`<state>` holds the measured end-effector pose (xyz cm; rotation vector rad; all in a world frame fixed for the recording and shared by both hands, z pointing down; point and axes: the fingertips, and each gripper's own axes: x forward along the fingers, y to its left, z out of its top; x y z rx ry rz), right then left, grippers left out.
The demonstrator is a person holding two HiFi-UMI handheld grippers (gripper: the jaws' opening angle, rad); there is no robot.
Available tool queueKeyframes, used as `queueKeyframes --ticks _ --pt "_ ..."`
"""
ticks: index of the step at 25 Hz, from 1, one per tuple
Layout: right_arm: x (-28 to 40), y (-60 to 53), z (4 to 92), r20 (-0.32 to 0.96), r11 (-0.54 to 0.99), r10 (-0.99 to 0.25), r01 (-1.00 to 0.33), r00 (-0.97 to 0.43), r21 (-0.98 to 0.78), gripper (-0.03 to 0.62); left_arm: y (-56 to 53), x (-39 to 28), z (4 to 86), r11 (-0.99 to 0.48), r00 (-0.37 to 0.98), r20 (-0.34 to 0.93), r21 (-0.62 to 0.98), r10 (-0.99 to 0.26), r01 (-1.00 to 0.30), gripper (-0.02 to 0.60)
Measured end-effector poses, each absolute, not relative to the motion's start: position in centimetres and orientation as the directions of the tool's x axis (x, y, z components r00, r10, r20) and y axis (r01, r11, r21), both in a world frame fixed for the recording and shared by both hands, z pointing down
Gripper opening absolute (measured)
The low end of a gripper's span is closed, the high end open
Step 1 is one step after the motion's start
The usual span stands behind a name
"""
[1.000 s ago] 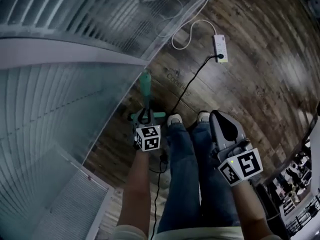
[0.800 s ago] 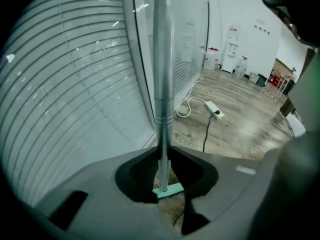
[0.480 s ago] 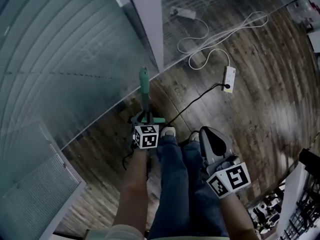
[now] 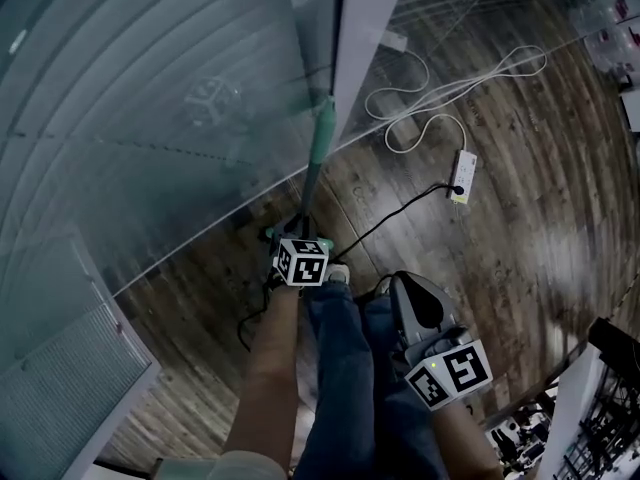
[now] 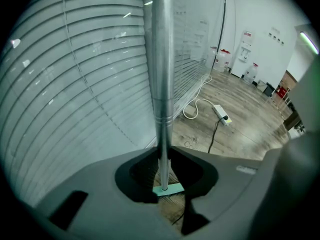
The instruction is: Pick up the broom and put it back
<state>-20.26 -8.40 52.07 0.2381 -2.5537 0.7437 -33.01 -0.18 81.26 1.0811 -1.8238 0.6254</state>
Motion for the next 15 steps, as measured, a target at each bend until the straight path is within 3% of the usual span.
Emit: queueKeyframes --ticks 15 --pt "-20.1 -9.7 53.0 0.486 0.813 -0.068 -0.331 -0.871 -0.479 0.003 -1.2 -33.5 82.0 0.483 -0.225 0.890 -0.006 -0.397 -0.876 0.083"
